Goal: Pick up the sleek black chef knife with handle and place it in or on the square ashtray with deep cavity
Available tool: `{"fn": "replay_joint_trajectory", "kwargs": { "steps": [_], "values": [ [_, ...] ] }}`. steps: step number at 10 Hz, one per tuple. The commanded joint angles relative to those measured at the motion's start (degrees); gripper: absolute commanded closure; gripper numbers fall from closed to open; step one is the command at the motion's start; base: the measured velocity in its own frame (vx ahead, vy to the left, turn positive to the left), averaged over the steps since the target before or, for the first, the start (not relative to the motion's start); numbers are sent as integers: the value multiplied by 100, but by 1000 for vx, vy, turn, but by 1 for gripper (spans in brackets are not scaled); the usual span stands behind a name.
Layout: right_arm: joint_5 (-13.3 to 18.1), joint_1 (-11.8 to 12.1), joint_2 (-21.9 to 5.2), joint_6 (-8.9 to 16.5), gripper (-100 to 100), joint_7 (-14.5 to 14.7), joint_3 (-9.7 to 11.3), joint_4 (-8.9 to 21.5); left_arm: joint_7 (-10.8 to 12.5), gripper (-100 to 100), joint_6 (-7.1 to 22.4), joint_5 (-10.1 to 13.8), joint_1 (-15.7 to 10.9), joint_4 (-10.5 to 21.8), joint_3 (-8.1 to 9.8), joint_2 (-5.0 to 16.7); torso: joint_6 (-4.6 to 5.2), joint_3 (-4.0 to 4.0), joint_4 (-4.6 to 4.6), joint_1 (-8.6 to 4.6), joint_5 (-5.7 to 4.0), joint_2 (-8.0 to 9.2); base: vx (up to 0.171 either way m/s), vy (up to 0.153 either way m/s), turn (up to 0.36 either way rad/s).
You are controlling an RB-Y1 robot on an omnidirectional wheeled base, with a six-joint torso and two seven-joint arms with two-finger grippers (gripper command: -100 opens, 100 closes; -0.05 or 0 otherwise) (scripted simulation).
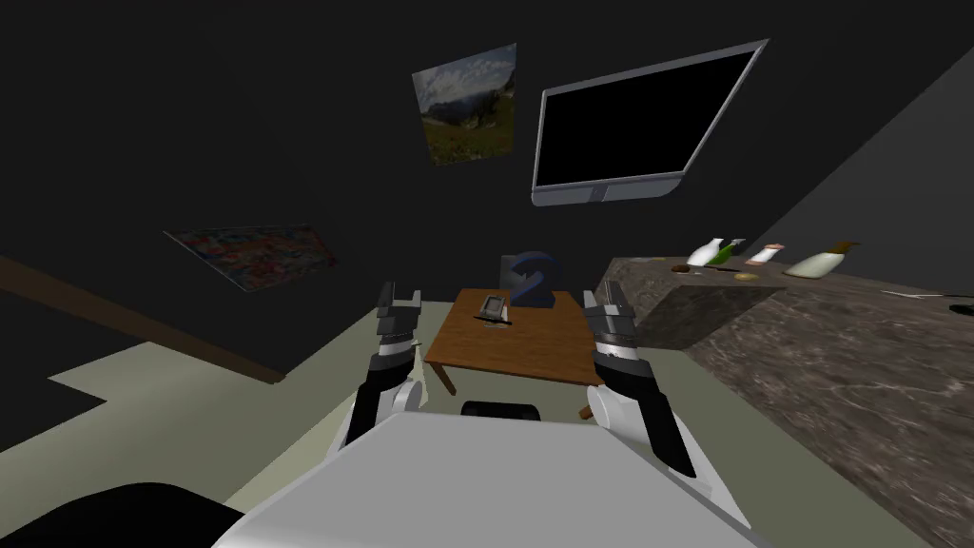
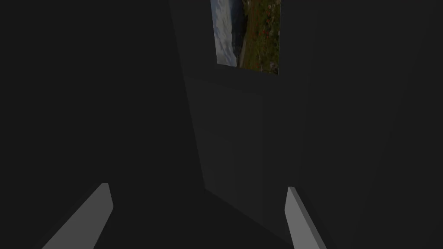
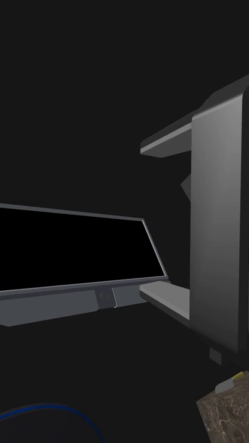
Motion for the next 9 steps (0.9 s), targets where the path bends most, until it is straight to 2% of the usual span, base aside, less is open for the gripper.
{"fn": "replay_joint_trajectory", "kwargs": {
  "steps": [1,6,7,9],
  "values": [
    [0,0,0,0,0,0,0,0,9,-100,107,14,-30,162,92,184,0,0,0,0,0,0,-24,16,-178],
    [0,-1,0,0,0,0,0,0,59,-100,606,86,-181,906,511,613,2,13,5,17,4,22,-58,36,-214],
    [0,-2,0,0,0,0,0,0,59,-100,606,86,-181,906,511,613,3,13,5,17,4,23,-41,30,-105],
    [0,-1,0,0,0,0,0,0,94,-100,891,132,-278,1266,745,786,3,7,3,15,3,12,-42,32,-242]
  ]
}}
